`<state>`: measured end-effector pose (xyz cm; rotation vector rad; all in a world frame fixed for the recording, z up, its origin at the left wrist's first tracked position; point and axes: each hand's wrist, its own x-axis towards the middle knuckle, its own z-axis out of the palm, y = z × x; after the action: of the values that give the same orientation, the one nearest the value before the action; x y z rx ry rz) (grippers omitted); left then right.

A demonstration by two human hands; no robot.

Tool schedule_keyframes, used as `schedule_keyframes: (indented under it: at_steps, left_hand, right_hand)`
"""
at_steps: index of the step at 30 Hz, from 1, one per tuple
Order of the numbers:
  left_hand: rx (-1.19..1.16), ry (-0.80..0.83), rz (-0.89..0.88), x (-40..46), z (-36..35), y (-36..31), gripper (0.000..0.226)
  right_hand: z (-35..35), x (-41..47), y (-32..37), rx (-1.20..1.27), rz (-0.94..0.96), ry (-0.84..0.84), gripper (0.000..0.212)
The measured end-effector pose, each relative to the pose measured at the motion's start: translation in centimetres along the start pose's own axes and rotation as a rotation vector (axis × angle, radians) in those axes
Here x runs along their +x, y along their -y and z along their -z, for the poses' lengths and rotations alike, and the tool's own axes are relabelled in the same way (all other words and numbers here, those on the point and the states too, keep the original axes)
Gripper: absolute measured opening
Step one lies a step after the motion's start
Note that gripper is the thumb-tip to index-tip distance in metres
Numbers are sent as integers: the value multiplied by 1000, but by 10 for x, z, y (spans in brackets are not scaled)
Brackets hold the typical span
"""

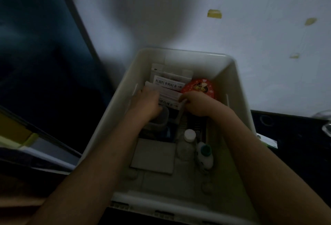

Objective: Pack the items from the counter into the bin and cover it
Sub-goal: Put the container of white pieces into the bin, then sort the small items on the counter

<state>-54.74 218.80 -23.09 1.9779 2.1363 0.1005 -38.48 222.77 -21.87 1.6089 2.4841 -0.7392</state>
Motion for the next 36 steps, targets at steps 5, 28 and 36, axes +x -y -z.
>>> schedule_keyframes:
  at_steps: [5,28,36]
  left_hand:
    - [-135,-153,-121,-12,19,-41,28]
    - [-70,-4,-362,-28,-62,-329,37]
    - [-37,335,-233,-21,-150,-326,33]
  right_hand:
    - [27,-39,-20,158,75,-342,30]
    - [3,-174,-298,384,-306,-407,28]
    - [-62,-176,-352,468,-354,-90,25]
